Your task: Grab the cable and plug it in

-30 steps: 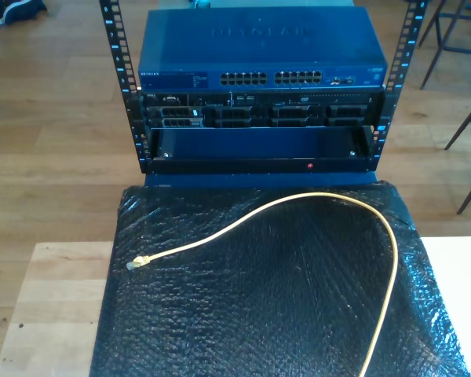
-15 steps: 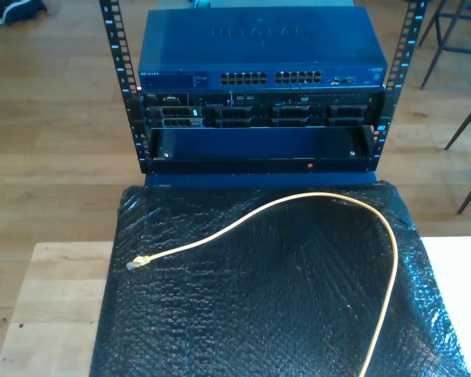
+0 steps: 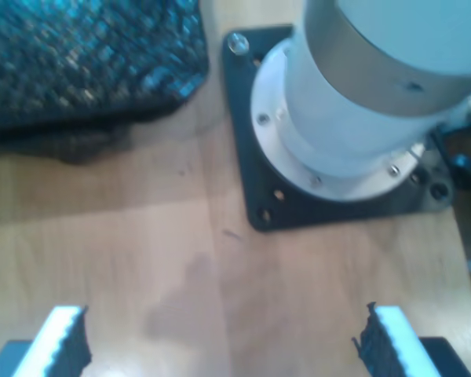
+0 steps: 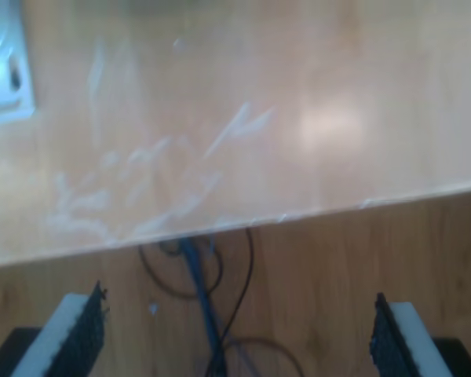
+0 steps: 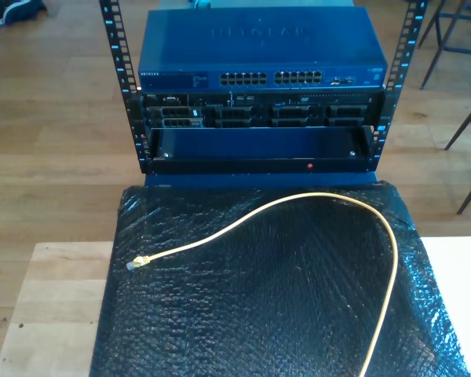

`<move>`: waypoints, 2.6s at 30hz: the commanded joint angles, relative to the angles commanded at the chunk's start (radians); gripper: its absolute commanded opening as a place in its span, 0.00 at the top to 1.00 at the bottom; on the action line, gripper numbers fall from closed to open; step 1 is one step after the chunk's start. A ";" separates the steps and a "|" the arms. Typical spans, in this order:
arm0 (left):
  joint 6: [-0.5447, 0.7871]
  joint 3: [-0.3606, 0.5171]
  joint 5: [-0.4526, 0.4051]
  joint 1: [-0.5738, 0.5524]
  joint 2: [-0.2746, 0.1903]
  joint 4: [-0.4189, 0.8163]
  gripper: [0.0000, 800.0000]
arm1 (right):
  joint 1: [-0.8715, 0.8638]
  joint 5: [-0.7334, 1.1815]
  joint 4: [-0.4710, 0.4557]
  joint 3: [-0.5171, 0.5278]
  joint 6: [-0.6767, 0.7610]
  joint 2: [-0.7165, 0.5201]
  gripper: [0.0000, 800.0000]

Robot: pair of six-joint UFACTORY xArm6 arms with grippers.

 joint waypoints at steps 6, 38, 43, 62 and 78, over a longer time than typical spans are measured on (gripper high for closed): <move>-0.034 0.000 0.000 -0.034 0.011 -0.003 0.00 | 0.015 0.149 0.175 -0.080 0.049 0.031 0.00; -0.120 -0.002 -0.003 -0.137 0.069 -0.034 0.00 | 0.385 0.018 0.437 -0.157 0.305 0.060 0.01; -0.120 -0.002 -0.003 -0.137 0.074 -0.034 0.00 | 0.436 -0.012 0.440 -0.157 0.336 0.064 0.01; -0.123 0.000 -0.002 -0.143 0.083 -0.060 0.00 | 0.580 -0.098 0.554 -0.155 0.396 0.118 0.01; -0.198 0.000 -0.002 -0.198 0.083 -0.114 0.00 | 0.784 -0.245 0.546 -0.152 0.471 0.150 0.01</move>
